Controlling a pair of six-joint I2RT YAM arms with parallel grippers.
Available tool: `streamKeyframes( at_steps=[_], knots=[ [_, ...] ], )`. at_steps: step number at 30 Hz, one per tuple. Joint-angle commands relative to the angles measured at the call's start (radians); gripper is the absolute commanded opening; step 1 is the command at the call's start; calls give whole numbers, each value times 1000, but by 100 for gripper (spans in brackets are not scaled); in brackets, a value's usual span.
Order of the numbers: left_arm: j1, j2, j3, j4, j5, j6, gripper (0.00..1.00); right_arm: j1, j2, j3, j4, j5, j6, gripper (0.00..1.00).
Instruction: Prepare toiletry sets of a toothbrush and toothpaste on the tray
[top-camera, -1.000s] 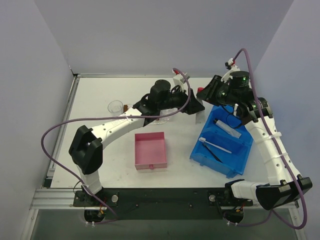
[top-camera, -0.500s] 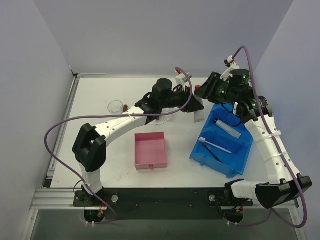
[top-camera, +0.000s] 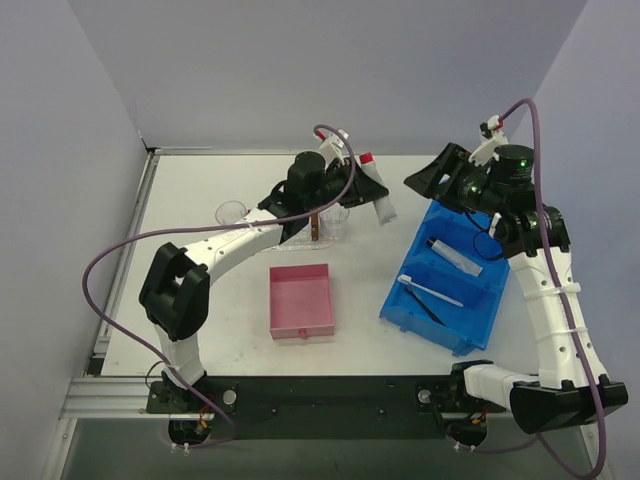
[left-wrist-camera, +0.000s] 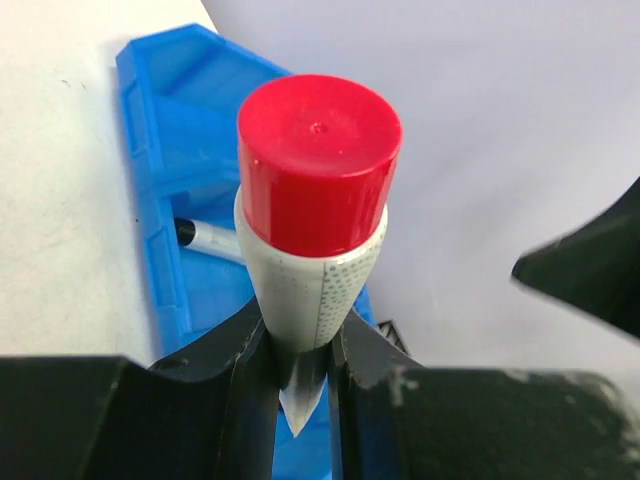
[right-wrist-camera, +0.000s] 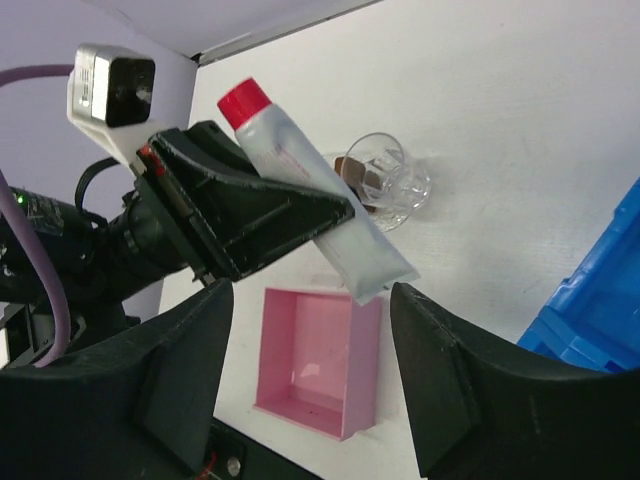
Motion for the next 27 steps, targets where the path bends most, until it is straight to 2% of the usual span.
streamKeyframes(
  at_steps=[1, 5, 7, 12, 17, 22, 27],
  knots=[
    [9, -107, -9, 131, -140, -190, 11, -5, -44, -55, 56, -163, 65, 59],
    [28, -149, -64, 199, -218, -291, 11, -19, -73, -126, 137, -248, 111, 59],
    [34, -167, -83, 223, -230, -320, 11, -25, -76, -167, 160, -272, 141, 59],
    [36, -204, -127, 246, -252, -403, 11, -39, -50, -230, 313, -347, 244, 54],
    [37, -221, -182, 308, -258, -471, 11, -40, -17, -276, 483, -378, 344, 53],
    [36, -229, -192, 346, -259, -497, 11, -36, 14, -290, 547, -395, 375, 53],
    [28, -232, -196, 372, -258, -517, 11, -33, 59, -266, 536, -417, 361, 53]
  ],
)
